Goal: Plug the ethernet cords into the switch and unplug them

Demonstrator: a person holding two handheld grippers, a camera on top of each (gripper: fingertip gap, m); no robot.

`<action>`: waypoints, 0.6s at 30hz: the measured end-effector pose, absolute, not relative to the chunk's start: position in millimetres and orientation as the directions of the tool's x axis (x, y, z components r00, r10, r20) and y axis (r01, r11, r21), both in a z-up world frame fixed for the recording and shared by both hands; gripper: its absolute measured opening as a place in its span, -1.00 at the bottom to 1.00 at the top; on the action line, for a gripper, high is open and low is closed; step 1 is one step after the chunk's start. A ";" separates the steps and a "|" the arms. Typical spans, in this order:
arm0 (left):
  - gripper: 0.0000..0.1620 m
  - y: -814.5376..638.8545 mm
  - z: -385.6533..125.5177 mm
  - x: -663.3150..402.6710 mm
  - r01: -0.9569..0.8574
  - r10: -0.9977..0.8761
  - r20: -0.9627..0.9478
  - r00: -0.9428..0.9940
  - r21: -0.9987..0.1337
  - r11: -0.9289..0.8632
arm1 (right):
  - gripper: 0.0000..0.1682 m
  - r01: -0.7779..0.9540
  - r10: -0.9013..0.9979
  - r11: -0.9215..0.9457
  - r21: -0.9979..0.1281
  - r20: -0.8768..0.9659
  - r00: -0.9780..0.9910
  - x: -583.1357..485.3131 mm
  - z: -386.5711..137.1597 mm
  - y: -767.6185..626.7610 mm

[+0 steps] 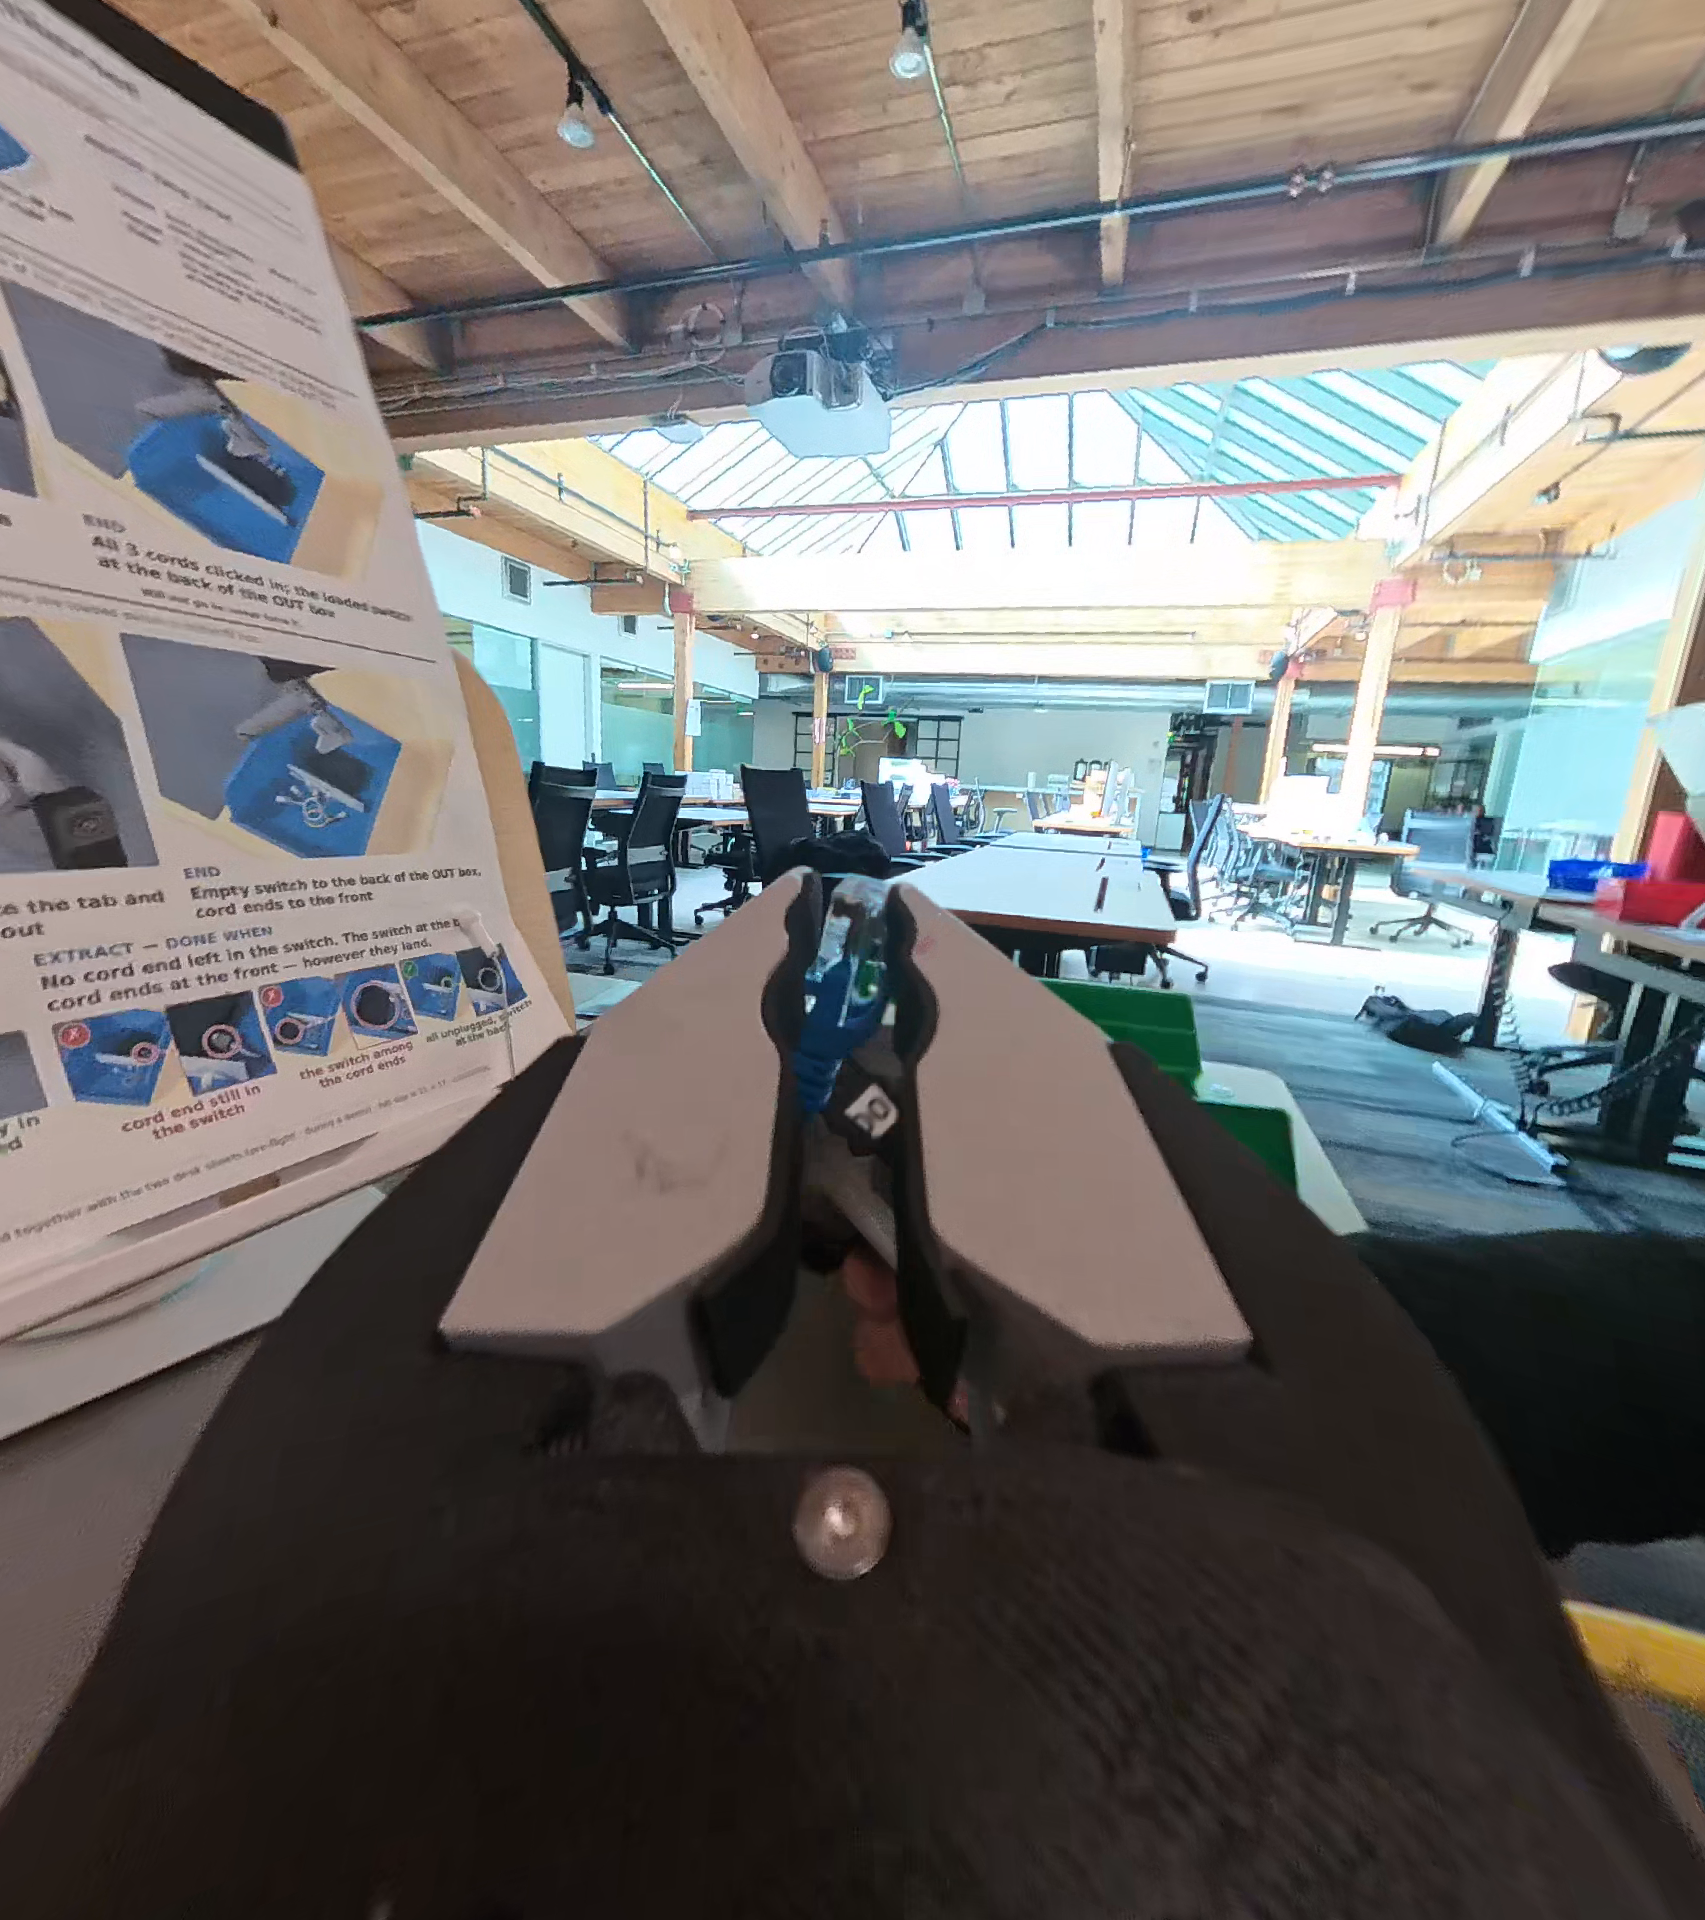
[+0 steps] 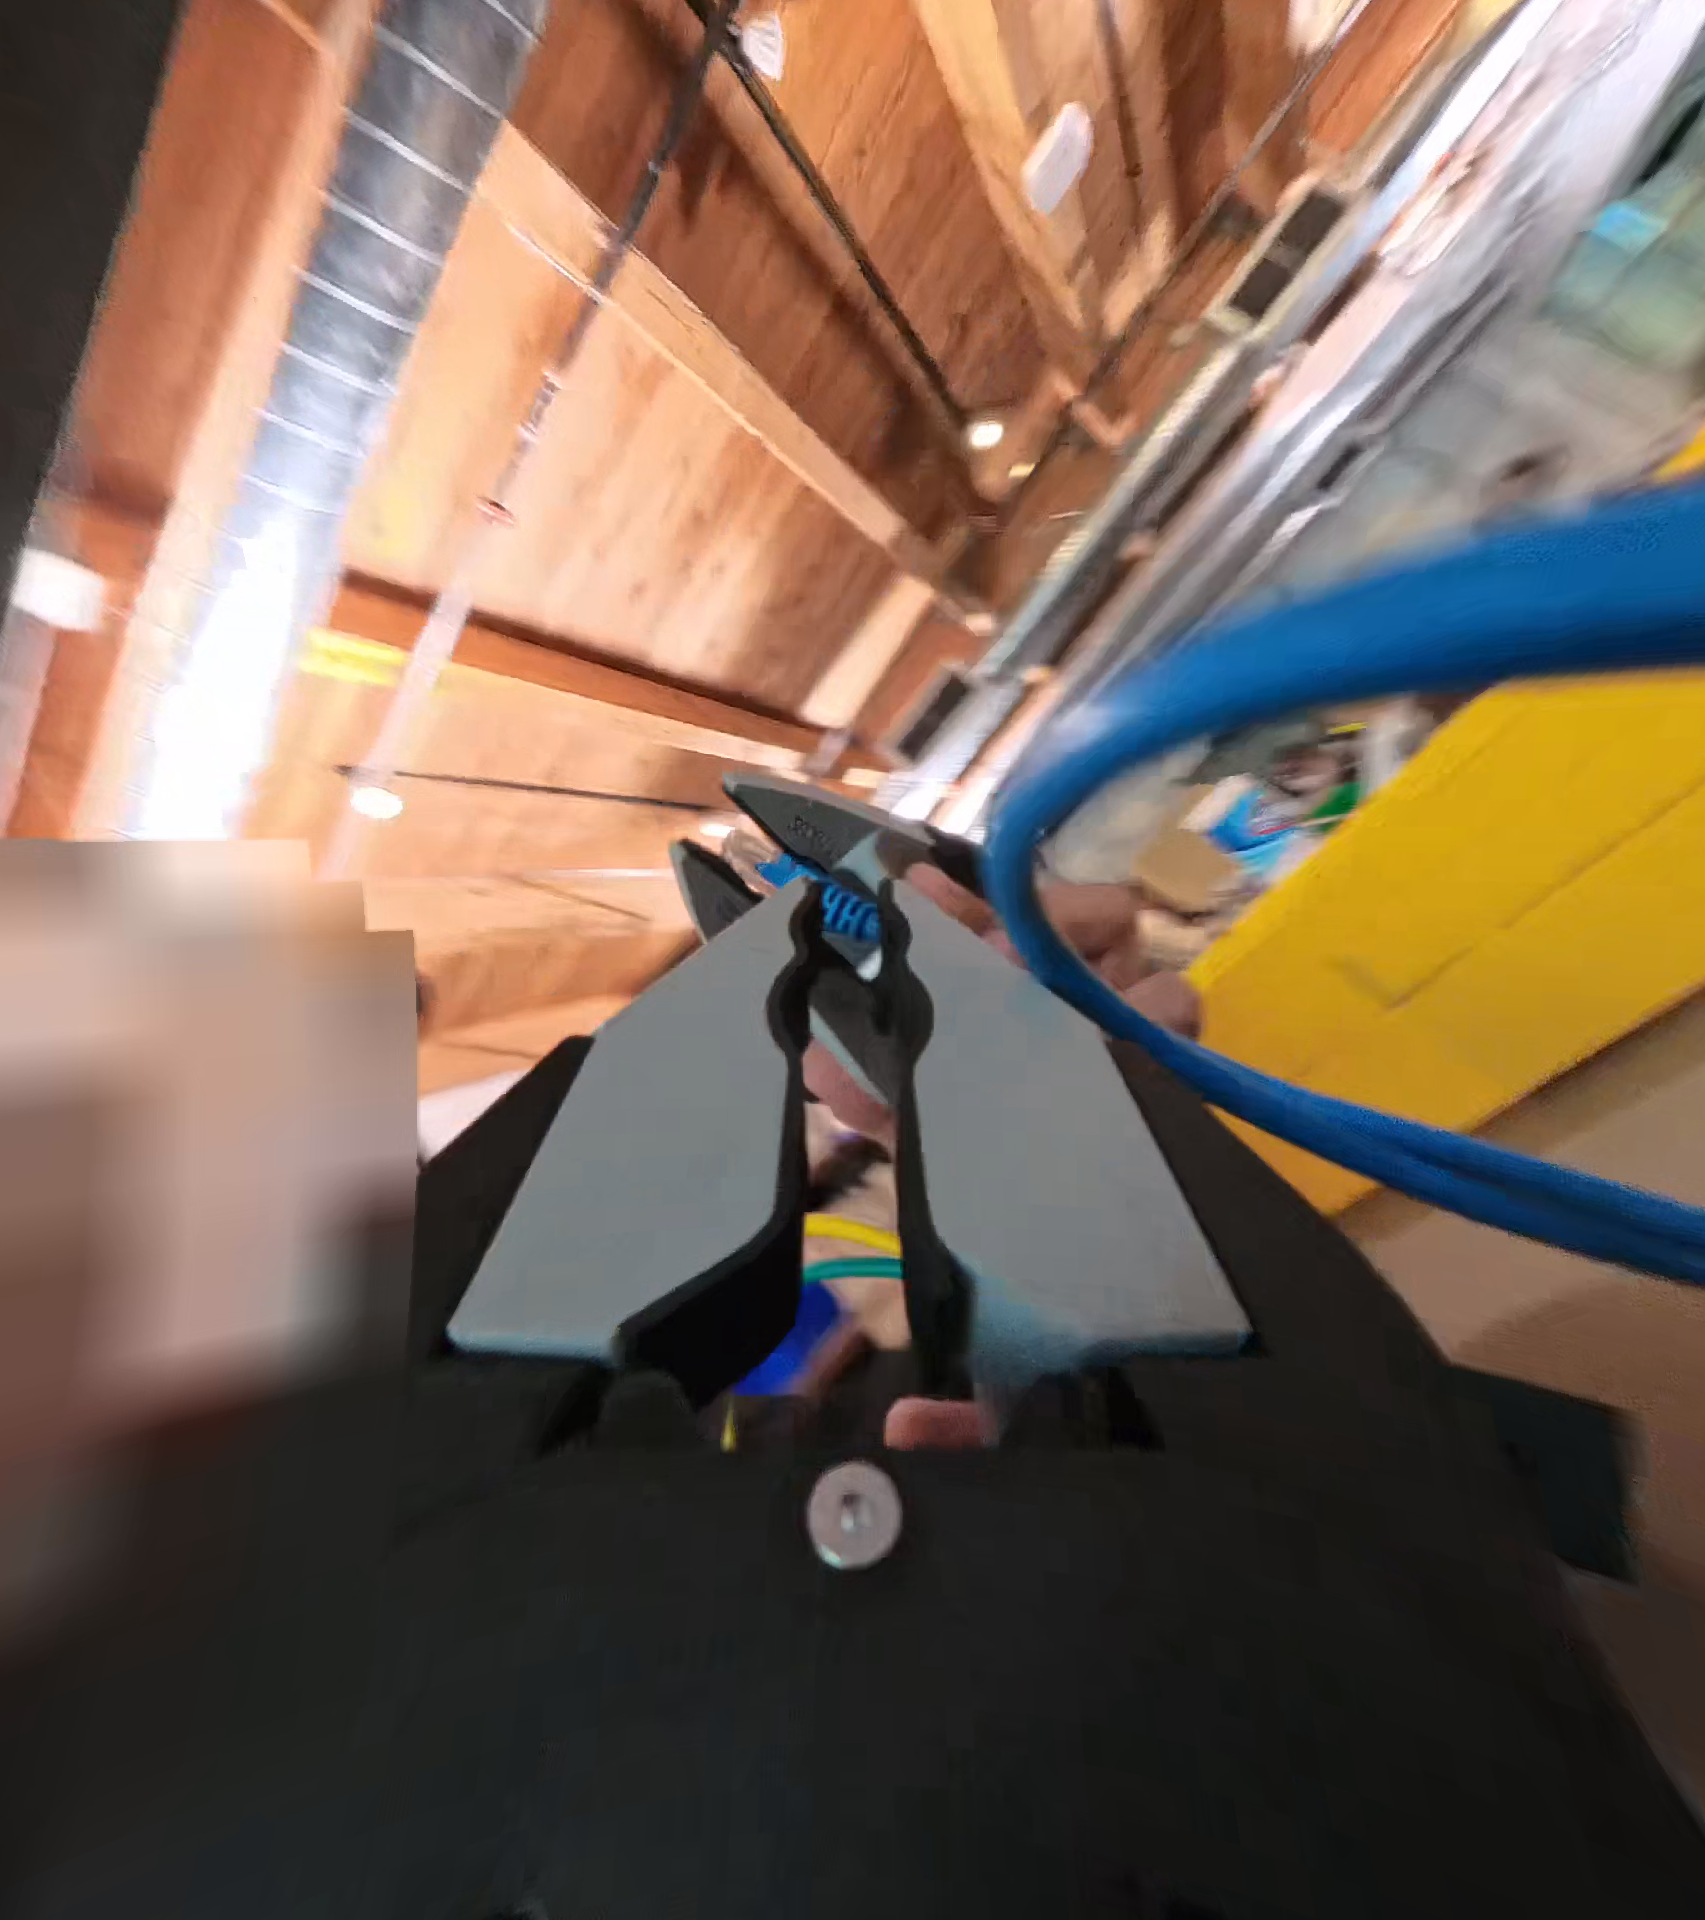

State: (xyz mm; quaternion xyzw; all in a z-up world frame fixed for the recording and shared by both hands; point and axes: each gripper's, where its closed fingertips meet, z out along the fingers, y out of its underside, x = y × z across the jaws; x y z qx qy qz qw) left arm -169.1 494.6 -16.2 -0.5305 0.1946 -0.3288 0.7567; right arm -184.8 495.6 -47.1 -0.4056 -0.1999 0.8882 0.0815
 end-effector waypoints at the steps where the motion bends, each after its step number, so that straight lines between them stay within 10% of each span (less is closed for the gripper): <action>1: -0.87 496.4 -15.5 -173.9 0.319 -0.705 0.089 0.704 -0.926 0.201 | -0.88 -0.031 0.421 -0.864 -0.503 -0.686 -0.593 -186.6 -49.0 497.5; 6: -0.87 506.9 -20.0 -191.1 0.433 -0.705 0.249 0.664 -0.897 0.092 | -0.58 -0.032 0.945 -0.320 -0.947 -0.317 -0.079 -199.1 -77.6 503.4; 12: -0.87 504.1 -19.2 -181.0 0.433 -0.723 0.240 0.648 -0.897 0.091 | -0.50 0.113 0.993 -0.001 -0.994 0.013 0.117 -215.9 -98.0 496.7; 18: -0.87 505.0 -23.7 -171.3 0.366 -0.716 0.191 0.671 -0.926 0.096 | -0.96 0.171 0.979 0.064 -0.983 0.095 0.181 -213.5 -104.8 506.9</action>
